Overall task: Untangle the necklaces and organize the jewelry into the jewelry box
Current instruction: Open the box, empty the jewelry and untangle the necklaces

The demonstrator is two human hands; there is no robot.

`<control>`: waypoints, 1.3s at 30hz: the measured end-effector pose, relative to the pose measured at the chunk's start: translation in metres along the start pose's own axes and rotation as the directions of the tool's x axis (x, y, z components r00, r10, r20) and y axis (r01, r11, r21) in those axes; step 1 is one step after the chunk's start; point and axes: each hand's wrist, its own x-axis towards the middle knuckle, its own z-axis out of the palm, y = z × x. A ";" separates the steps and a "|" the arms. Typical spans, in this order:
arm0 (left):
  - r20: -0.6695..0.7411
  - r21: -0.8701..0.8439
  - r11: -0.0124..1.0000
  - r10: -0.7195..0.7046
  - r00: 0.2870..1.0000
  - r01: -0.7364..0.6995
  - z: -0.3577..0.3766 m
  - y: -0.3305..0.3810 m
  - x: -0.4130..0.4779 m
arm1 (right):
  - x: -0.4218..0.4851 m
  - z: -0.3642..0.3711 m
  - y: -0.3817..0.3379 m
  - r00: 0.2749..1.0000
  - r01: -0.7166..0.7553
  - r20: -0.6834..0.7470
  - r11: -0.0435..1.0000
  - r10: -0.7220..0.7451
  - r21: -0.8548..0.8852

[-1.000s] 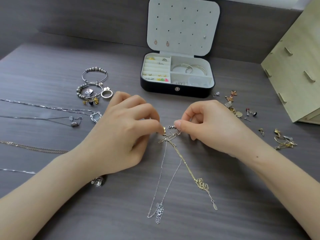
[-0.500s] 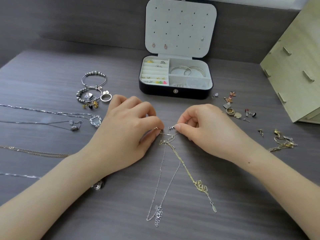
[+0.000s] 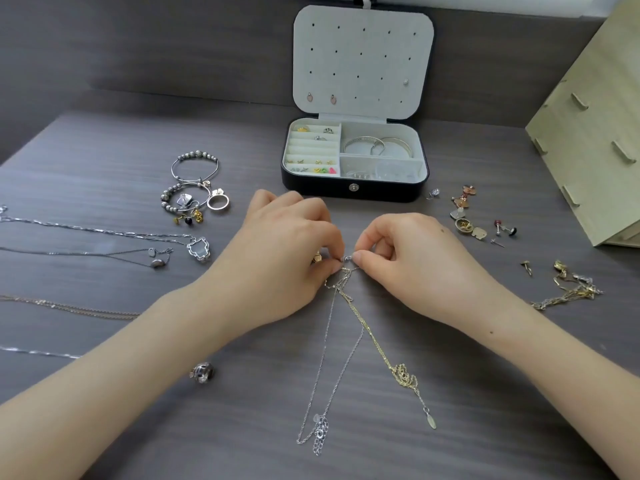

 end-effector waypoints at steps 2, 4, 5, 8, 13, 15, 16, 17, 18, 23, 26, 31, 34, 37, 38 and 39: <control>0.030 -0.013 1.000 0.021 0.999 -0.020 0.001 0.000 0.004 | 0.000 -0.001 0.000 1.000 -0.011 0.010 0.999 0.011 0.033; 0.047 0.008 0.998 0.055 0.997 -0.056 0.002 -0.001 0.005 | 0.001 -0.001 0.001 1.000 -0.016 0.015 0.998 0.015 0.064; 0.049 0.035 0.997 0.072 0.996 -0.073 0.003 -0.001 0.005 | 0.001 -0.001 0.002 1.000 -0.015 0.014 0.997 0.014 0.071; 0.050 0.114 0.988 0.097 0.994 -0.102 0.007 -0.002 0.004 | 0.002 0.000 0.003 1.000 -0.015 0.011 0.997 0.014 0.081; 0.011 0.111 0.990 0.089 0.996 -0.090 0.008 -0.002 -0.003 | 0.002 -0.001 0.003 0.999 -0.035 0.016 0.991 0.033 0.130; -0.010 0.085 0.993 0.081 0.997 -0.080 0.006 -0.001 -0.003 | 0.003 -0.001 0.002 0.999 -0.035 0.021 0.992 0.033 0.118; -0.019 0.077 0.994 0.081 0.997 -0.079 0.006 -0.002 -0.002 | 0.003 -0.001 0.002 0.999 -0.034 0.023 0.994 0.032 0.108; -0.024 0.072 0.994 0.079 0.997 -0.077 0.005 -0.002 -0.002 | 0.003 -0.001 0.002 0.999 -0.033 0.025 0.994 0.031 0.101; -0.030 0.069 0.995 0.079 0.996 -0.077 0.006 -0.003 -0.002 | 0.002 -0.002 0.002 0.999 -0.031 0.025 0.995 0.028 0.099; -0.048 0.041 0.997 0.073 0.996 -0.071 0.007 -0.005 -0.003 | 0.002 0.000 0.001 1.000 0.005 0.010 0.999 -0.005 0.049; -0.060 0.035 0.997 0.075 0.995 -0.073 0.007 -0.005 -0.002 | 0.001 0.000 0.001 0.999 0.034 0.013 0.999 -0.034 0.026; -0.067 0.002 0.998 0.063 0.996 -0.063 0.008 -0.007 -0.002 | 0.000 0.002 0.001 0.999 0.053 0.007 0.998 -0.053 0.045; -0.068 -0.013 0.998 0.056 0.996 -0.057 0.007 -0.008 -0.002 | 0.002 0.003 0.002 0.998 0.048 -0.051 0.993 -0.043 0.104; -0.069 -0.027 0.998 0.054 0.996 -0.056 0.006 -0.008 -0.002 | 0.003 0.003 0.003 0.994 0.036 -0.104 0.990 -0.022 0.140; -0.069 -0.030 0.998 0.054 0.996 -0.056 0.005 -0.009 -0.003 | 0.003 0.003 0.003 0.994 0.036 -0.107 0.990 -0.021 0.140; -0.070 -0.032 0.998 0.053 0.996 -0.055 0.005 -0.008 -0.003 | 0.004 0.003 0.003 0.994 0.036 -0.104 0.990 -0.022 0.136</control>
